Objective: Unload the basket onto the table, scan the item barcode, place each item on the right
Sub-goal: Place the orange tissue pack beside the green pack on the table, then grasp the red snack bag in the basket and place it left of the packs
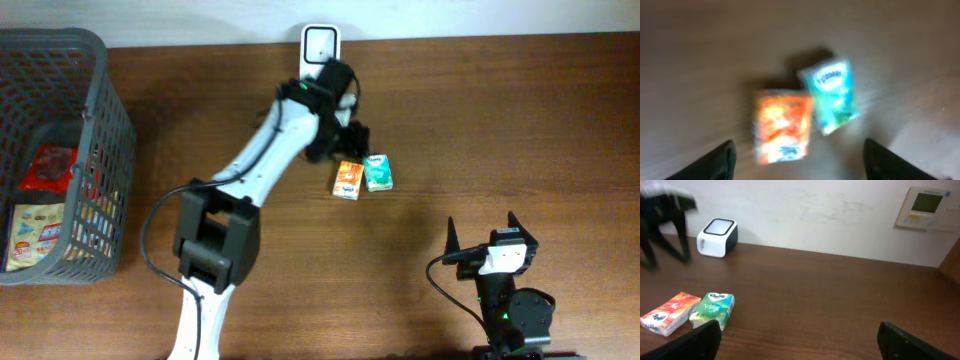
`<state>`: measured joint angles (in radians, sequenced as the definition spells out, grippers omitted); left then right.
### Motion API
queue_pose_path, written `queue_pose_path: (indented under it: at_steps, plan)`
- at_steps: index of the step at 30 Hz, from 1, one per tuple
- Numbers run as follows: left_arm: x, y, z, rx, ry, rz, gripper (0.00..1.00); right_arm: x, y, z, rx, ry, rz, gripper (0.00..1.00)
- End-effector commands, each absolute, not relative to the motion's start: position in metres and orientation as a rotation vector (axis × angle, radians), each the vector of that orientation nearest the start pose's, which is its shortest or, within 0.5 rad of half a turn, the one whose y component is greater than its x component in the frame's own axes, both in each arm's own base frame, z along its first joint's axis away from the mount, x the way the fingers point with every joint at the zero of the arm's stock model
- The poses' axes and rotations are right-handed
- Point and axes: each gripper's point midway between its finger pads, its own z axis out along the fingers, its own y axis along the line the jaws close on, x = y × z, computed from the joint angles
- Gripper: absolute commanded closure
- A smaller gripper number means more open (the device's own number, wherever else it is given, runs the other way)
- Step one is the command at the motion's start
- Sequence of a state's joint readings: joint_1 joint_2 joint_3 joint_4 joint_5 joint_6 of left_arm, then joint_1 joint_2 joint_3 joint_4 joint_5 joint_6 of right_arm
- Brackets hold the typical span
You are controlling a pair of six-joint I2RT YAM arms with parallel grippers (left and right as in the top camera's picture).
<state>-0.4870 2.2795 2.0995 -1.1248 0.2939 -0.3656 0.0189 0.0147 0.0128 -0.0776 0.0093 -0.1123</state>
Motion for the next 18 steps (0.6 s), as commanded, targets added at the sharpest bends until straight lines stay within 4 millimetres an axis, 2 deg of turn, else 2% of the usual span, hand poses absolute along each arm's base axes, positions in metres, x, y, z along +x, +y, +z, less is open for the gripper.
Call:
queue_pose_path:
  at_steps: [1, 2, 3, 4, 5, 6, 7, 9, 10, 11, 12, 13, 15, 16, 17, 18]
  plan:
    - [0.475, -0.213, 0.174, 0.134, 2.791, -0.311, 0.34, 0.246, 0.001, 0.154, -0.098, 1.654, -0.088, 0.02]
    - [0.483, -0.181, 0.211, 0.064, 2.731, -0.229, 0.72, 0.246, 0.001, 0.154, -0.098, 1.654, -0.088, 0.01]
    - [0.488, -0.163, 0.231, 0.019, 2.687, -0.191, 0.80, 0.246, 0.001, 0.154, -0.098, 1.654, -0.088, 0.02]
    - [0.493, -0.135, 0.261, -0.050, 2.616, -0.147, 0.71, 0.246, 0.001, 0.154, -0.098, 1.654, -0.088, 0.01]
    - [0.494, -0.113, 0.282, -0.103, 2.569, -0.120, 0.43, 0.246, 0.001, 0.154, -0.098, 1.654, -0.088, 0.01]
    - [0.491, -0.088, 0.302, -0.143, 2.528, -0.089, 0.33, 0.246, 0.001, 0.154, -0.098, 1.654, -0.088, 0.01]
    - [0.482, -0.047, 0.326, -0.242, 2.475, -0.043, 0.28, 0.246, 0.001, 0.154, -0.098, 1.654, -0.088, 0.02]
    - [0.472, -0.001, 0.348, -0.355, 2.407, -0.018, 0.18, 0.246, 0.001, 0.154, -0.098, 1.654, -0.088, 0.01]
    - [0.468, 0.031, 0.361, -0.435, 2.353, -0.014, 0.08, 0.246, 0.001, 0.154, -0.098, 1.654, -0.088, 0.02]
    - [0.463, 0.064, 0.367, -0.542, 2.312, 0.009, 0.01, 0.246, 0.001, 0.154, -0.098, 1.654, -0.088, 0.01]
    - [0.455, 0.102, 0.368, -0.643, 2.284, 0.044, 0.01, 0.246, 0.001, 0.154, -0.098, 1.654, -0.088, 0.02]
    - [0.450, 0.124, 0.366, -0.699, 2.275, 0.062, 0.01, 0.246, 0.001, 0.154, -0.098, 1.654, -0.088, 0.01]
    - [0.433, 0.179, 0.354, -0.883, 2.260, 0.107, 0.01, 0.246, 0.001, 0.154, -0.098, 1.654, -0.088, 0.02]
    - [0.425, 0.199, 0.347, -0.952, 2.257, 0.133, 0.01, 0.246, 0.001, 0.154, -0.098, 1.654, -0.088, 0.02]
    - [0.412, 0.228, 0.332, -1.093, 2.254, 0.154, 0.01, 0.246, 0.001, 0.154, -0.098, 1.654, -0.088, 0.02]
    - [0.407, 0.239, 0.322, -1.163, 2.258, 0.156, 0.01, 0.246, 0.001, 0.154, -0.098, 1.654, -0.088, 0.02]
